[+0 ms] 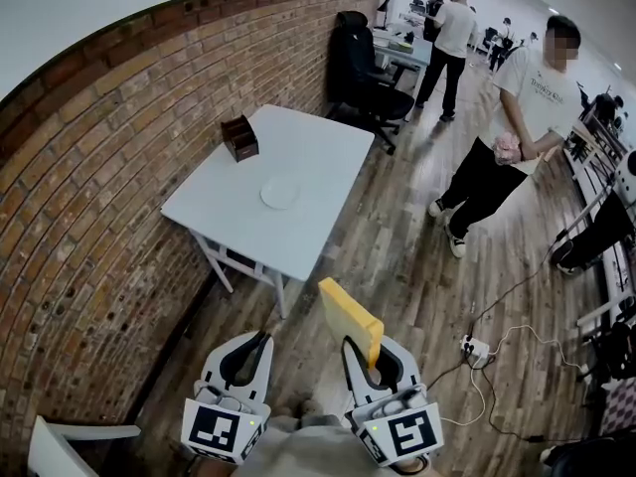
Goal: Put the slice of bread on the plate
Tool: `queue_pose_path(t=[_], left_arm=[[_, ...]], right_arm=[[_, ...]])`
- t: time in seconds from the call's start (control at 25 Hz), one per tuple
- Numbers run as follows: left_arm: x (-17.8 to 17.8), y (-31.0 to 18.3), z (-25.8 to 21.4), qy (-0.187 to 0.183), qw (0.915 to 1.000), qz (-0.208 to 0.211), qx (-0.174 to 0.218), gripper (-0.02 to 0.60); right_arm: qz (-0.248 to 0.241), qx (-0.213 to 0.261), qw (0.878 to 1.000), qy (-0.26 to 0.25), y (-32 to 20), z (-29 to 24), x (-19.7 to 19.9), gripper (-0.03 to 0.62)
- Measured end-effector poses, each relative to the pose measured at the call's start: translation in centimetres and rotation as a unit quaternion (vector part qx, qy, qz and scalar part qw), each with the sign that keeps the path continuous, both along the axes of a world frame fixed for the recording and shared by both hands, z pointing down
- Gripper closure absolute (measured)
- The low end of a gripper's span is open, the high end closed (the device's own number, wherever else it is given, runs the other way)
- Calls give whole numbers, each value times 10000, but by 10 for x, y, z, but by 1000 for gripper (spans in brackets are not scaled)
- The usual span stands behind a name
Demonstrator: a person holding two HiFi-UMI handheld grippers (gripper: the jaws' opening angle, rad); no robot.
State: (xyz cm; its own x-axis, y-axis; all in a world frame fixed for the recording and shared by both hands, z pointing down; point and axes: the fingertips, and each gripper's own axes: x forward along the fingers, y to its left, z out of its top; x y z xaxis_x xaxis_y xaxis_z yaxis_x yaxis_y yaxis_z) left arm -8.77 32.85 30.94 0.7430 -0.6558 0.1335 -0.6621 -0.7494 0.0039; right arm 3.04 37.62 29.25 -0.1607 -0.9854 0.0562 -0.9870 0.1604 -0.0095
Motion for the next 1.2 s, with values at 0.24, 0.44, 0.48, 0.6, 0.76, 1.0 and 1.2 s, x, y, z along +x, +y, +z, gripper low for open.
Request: queue_pose_path(t=[0.24, 0.44, 0.48, 0.6, 0.76, 1.0, 1.2], left_arm=[[5, -7, 3, -46, 9999, -136, -18, 551], [7, -12, 6, -52, 9993, -374, 1, 551], [7, -12, 6, -49, 9991, -416, -5, 551], [8, -13, 9, -49, 9986, -517, -23, 551], [8, -18, 8, -30, 9981, -618, -9, 551], [6, -35, 7, 12, 9973, -734, -17, 551], [14, -54, 5, 14, 9978, -656, 39, 551]], right_arm=[[-37, -32, 10000, -62, -6, 6, 13, 500], [-186, -22, 9998, -36, -15, 9, 21, 500], [-210, -17, 9998, -35, -16, 10, 23, 500], [-267, -20, 9996, -34, -19, 12, 26, 500], [-307, -47, 9995, -52, -25, 14, 31, 500], [-391, -29, 9992, 2, -44, 11, 32, 500], [-302, 10, 9995, 49, -59, 11, 41, 500]])
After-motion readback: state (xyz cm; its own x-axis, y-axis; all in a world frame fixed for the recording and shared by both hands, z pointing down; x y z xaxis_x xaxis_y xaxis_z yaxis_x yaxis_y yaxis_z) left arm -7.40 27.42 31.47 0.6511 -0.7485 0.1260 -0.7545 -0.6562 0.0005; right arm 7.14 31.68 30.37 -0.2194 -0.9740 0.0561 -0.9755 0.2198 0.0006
